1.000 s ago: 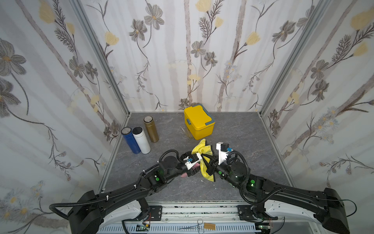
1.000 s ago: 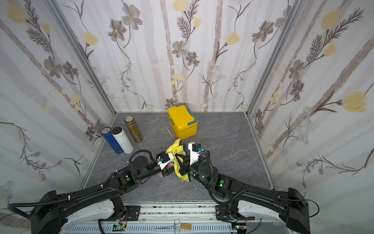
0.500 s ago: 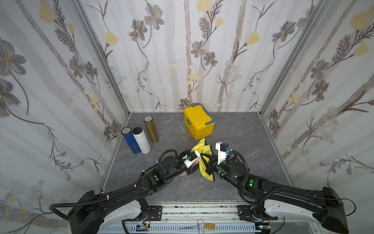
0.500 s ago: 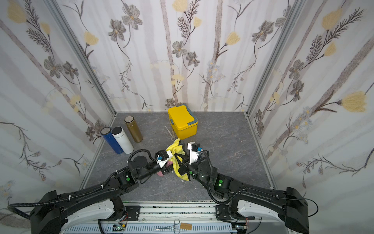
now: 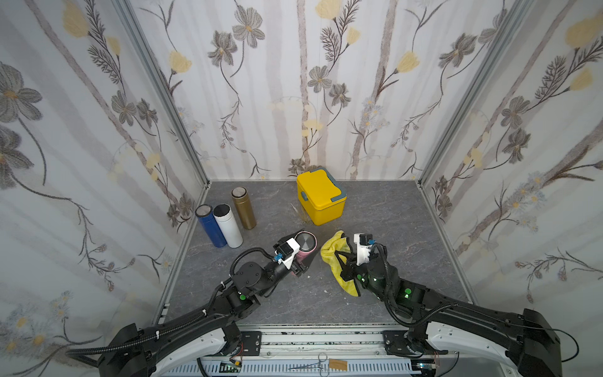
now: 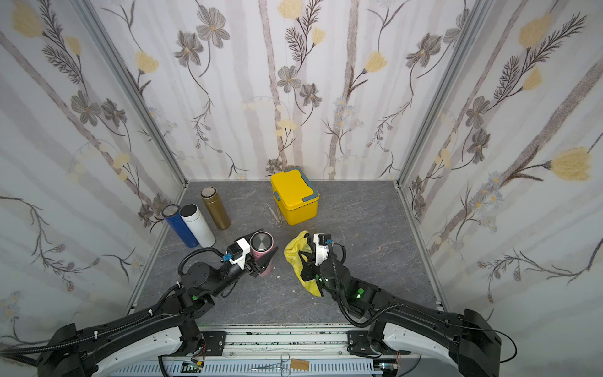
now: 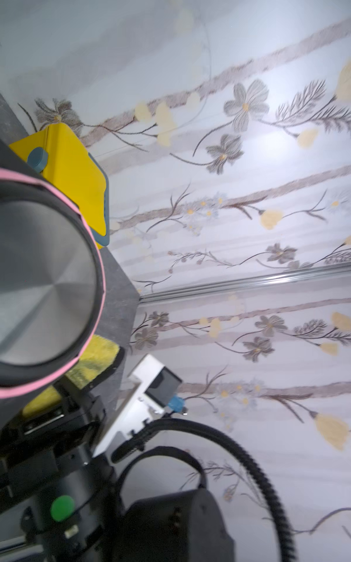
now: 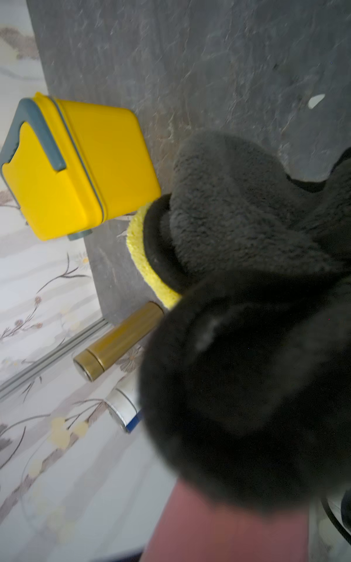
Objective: Wipe the surface of the thermos
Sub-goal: Wipe the dirt from the surface of the thermos.
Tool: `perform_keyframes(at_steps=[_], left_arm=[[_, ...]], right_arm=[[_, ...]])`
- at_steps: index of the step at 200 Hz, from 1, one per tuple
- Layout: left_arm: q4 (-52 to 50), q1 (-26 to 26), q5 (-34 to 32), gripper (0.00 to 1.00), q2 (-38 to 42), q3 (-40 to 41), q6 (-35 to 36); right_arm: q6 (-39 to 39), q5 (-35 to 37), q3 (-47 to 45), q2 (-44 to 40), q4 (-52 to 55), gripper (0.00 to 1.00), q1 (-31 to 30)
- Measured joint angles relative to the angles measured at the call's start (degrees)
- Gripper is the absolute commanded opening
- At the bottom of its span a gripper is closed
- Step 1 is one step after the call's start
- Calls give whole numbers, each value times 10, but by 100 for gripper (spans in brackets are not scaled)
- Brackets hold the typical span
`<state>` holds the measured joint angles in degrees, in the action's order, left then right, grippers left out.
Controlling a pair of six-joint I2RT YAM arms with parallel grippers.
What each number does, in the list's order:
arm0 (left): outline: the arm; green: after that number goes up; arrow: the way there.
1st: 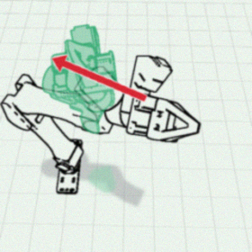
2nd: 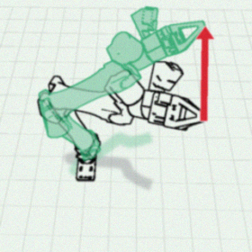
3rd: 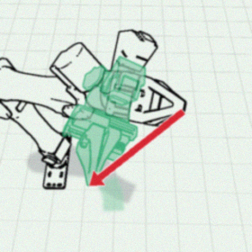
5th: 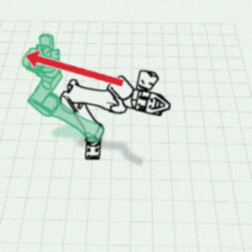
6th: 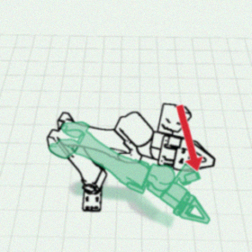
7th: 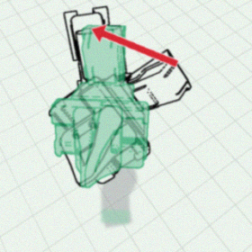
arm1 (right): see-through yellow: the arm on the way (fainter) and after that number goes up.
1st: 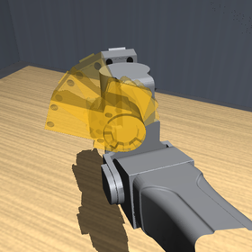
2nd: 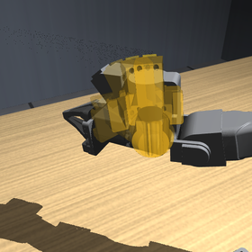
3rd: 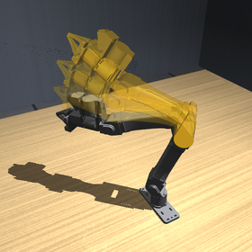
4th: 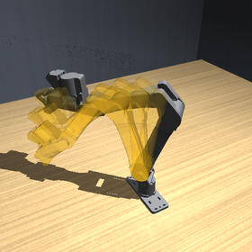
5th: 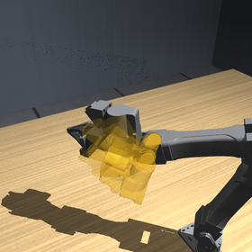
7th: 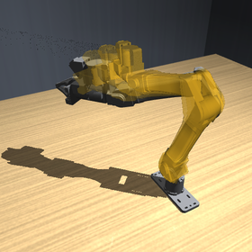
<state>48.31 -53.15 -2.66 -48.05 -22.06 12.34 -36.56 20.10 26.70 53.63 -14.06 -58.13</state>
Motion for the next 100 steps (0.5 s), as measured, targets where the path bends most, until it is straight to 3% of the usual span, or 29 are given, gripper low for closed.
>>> perform_keyframes(at_steps=[55,100], left_arm=[[-50,1,-194,0,49,-81,-173],[-55,1,-227,0,87,-36,-234]], right_arm=[[-15,-28,-35,80,-25,0,31],[-3,-63,-17,206,-125,0,-48]])
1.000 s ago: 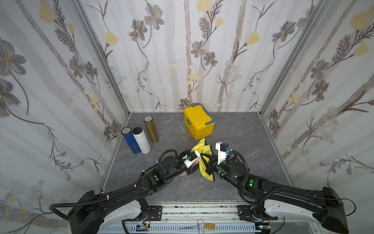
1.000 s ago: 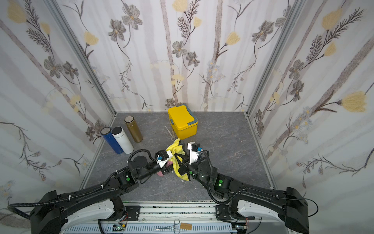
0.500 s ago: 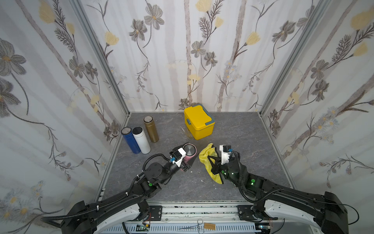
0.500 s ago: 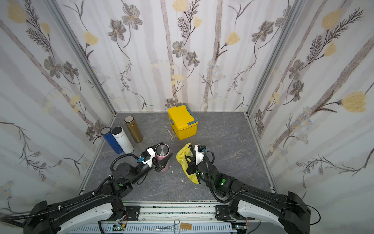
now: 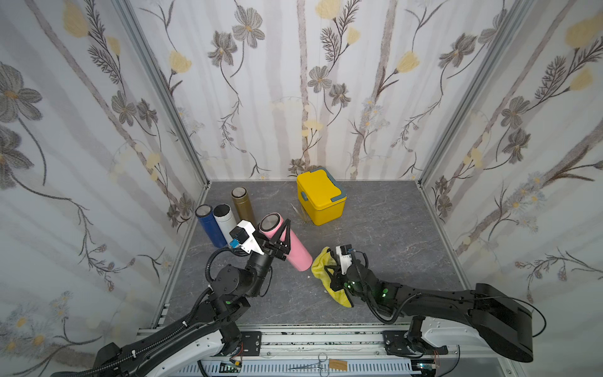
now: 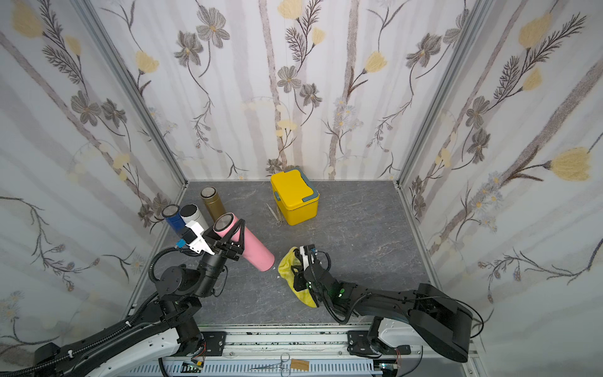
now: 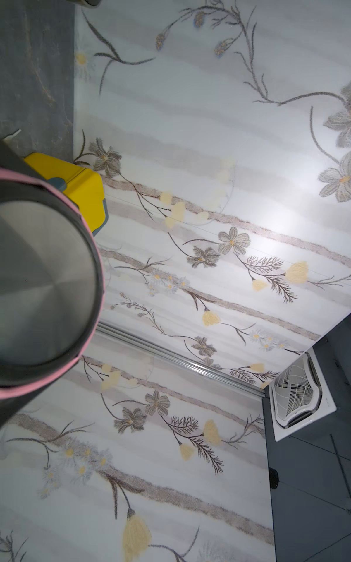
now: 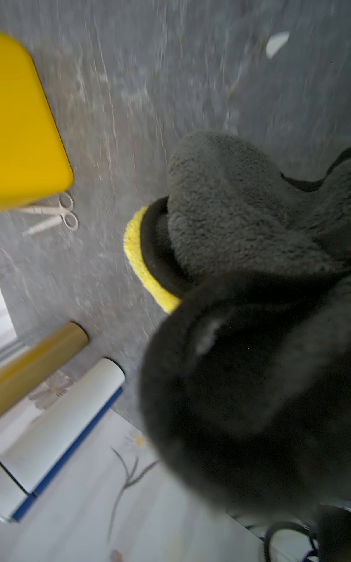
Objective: Wipe the surface of the thermos
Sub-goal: Wipe the dirt from the surface of the thermos.
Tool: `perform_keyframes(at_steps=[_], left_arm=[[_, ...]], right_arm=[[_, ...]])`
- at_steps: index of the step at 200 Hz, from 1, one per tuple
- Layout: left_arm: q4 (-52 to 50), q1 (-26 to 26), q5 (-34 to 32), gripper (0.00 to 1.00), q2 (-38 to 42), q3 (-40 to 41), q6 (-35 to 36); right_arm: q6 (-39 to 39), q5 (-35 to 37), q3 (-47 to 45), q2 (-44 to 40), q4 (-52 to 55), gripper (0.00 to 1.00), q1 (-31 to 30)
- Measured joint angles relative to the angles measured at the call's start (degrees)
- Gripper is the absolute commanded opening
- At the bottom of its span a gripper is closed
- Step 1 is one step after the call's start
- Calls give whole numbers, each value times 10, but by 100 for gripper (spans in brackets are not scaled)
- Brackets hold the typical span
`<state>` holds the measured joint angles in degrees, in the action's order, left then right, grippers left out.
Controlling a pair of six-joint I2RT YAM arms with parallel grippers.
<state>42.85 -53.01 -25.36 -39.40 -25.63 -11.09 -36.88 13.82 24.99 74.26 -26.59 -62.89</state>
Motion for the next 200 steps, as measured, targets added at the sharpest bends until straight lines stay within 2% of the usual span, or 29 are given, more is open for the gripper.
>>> perform_keyframes(at_steps=[54,99,132,170,200], left_arm=[[57,2,-62,0,26,48,-20],[79,8,-85,0,46,58,-33],[78,9,-84,0,48,58,-43],[77,12,-84,0,47,58,-52],[77,15,-82,0,42,57,-54]], right_arm=[[11,-40,9,101,-141,0,-36],[20,-73,19,130,-216,0,-63],[20,-70,28,108,-223,0,-63],[2,-53,46,96,-210,0,-27],[2,-78,63,102,-207,0,-47]])
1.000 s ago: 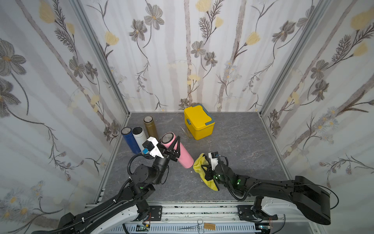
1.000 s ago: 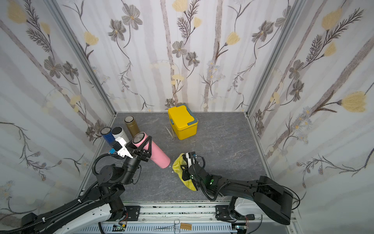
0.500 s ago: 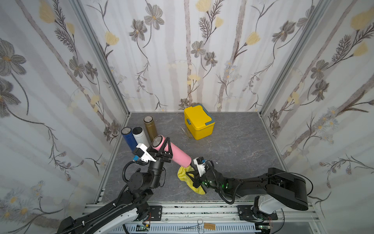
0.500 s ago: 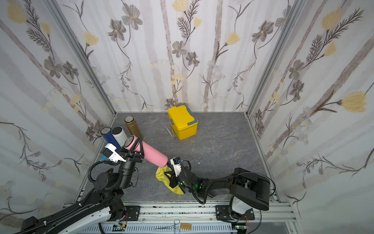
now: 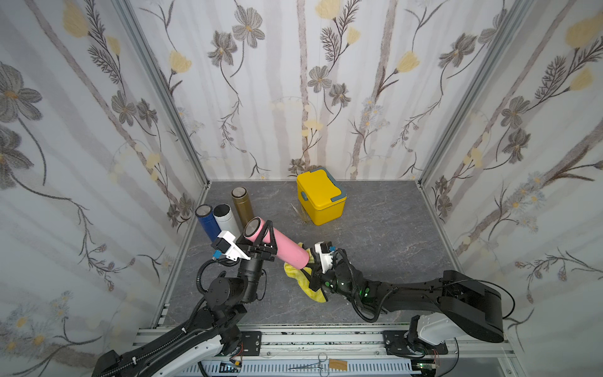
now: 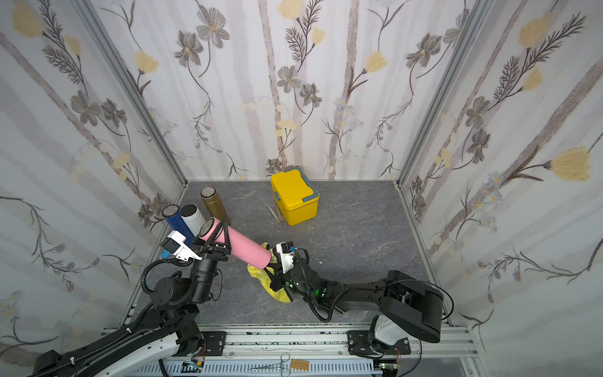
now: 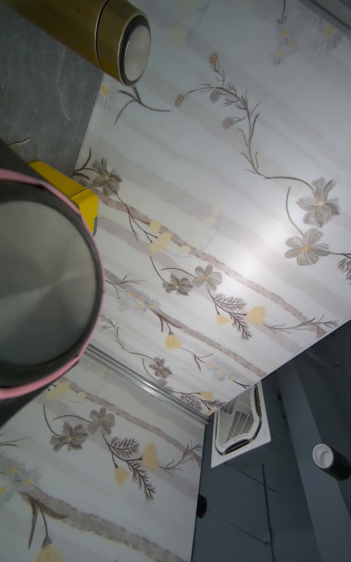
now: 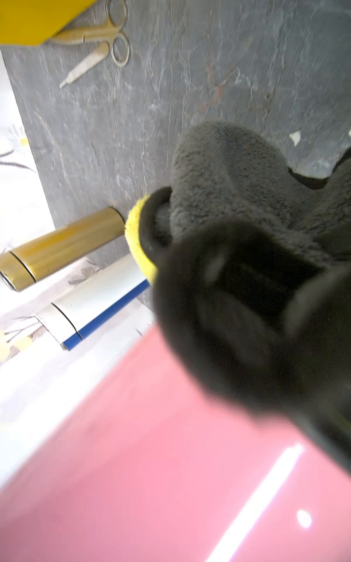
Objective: Wipe the surface of the thermos
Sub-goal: Wipe the dirt from the surface of the thermos.
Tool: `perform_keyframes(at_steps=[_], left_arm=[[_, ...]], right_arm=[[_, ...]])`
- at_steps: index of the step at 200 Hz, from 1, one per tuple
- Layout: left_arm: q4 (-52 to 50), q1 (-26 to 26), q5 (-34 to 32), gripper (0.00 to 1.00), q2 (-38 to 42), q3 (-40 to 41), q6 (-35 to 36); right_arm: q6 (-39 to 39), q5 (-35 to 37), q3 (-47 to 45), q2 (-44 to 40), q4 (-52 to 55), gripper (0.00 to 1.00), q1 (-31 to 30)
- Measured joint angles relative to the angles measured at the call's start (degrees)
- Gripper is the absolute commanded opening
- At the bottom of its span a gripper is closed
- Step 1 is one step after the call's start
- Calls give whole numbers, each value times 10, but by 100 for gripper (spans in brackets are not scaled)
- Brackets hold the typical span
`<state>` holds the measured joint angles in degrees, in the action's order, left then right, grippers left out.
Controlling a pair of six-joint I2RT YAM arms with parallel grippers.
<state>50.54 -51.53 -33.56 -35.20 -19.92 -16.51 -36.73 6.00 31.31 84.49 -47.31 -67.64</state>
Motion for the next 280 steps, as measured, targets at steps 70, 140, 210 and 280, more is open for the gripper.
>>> perform_keyframes(at_steps=[70,140,210,280], left_arm=[[10,5,6,0,-9,-7,-15],[6,10,8,0,-5,-7,-15],[-3,13,13,0,-6,-7,-17],[-20,14,23,0,-3,-9,-19]], right_arm=[[29,7,-22,-56,9,0,-22],[54,18,12,-41,33,0,-62],[36,29,0,-50,34,0,-17],[57,-9,-8,-58,-7,0,-39]])
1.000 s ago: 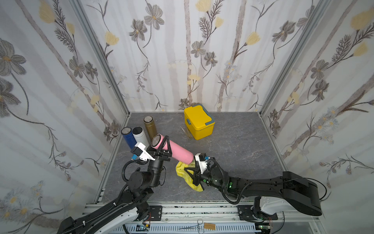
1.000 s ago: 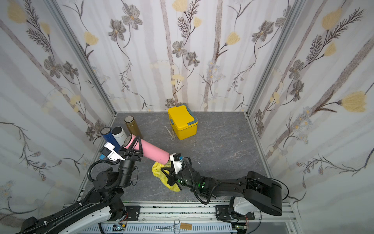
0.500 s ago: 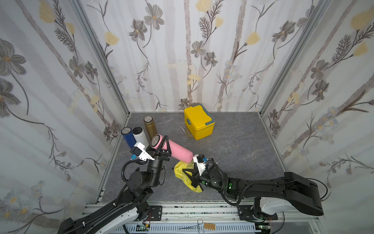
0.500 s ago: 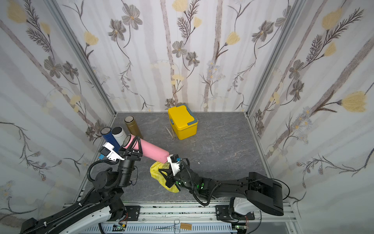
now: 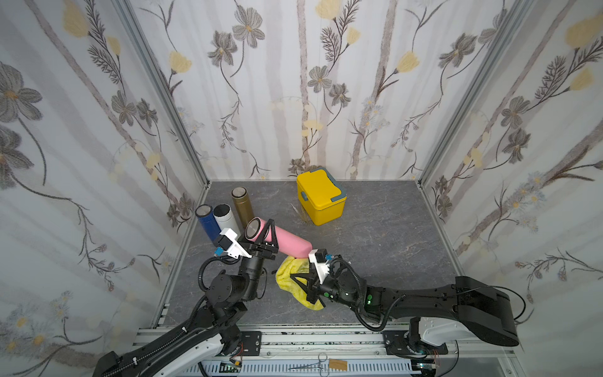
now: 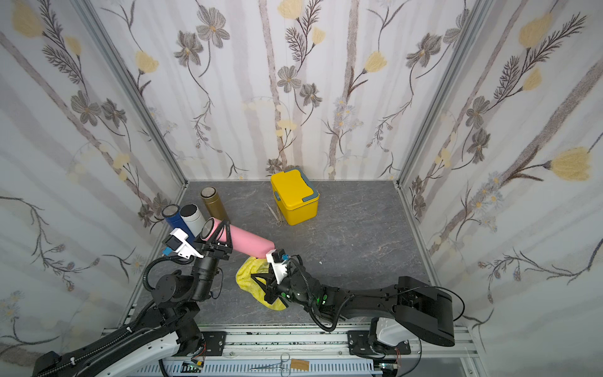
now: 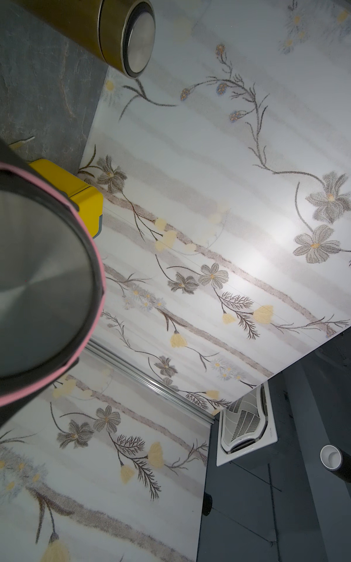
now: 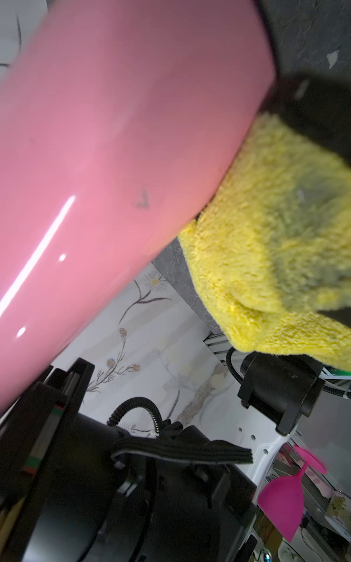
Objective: Wipe the surface of the thermos
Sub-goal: Wipe the dirt from the surface of the thermos.
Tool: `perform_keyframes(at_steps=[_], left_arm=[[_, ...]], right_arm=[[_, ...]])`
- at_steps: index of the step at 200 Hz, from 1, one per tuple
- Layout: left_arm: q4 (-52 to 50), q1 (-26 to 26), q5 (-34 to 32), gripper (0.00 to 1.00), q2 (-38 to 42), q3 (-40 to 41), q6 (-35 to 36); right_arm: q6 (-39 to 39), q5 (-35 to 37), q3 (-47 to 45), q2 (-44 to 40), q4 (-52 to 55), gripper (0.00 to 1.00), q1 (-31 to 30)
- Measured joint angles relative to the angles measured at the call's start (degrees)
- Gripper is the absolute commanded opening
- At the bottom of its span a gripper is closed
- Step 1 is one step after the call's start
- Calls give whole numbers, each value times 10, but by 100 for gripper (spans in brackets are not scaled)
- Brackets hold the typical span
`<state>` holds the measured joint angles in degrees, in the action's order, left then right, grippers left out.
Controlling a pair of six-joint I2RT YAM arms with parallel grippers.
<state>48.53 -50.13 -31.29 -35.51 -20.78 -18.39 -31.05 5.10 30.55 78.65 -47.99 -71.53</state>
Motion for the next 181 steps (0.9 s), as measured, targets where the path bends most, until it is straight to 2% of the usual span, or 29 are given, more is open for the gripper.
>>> perform_keyframes(at_steps=[40,91,117,147,181], left_arm=[[-2,1,1,0,2,0,0],[-9,2,6,0,2,-1,0],[-12,3,9,0,3,-1,0],[-12,5,9,0,6,-1,0],[-12,5,10,0,5,-1,0]], right_arm=[[-19,3,-2,6,9,0,31],[11,-29,37,13,7,0,-23],[4,12,12,-8,10,0,1],[-16,17,-10,-10,20,0,32],[-5,13,32,9,38,0,-15]])
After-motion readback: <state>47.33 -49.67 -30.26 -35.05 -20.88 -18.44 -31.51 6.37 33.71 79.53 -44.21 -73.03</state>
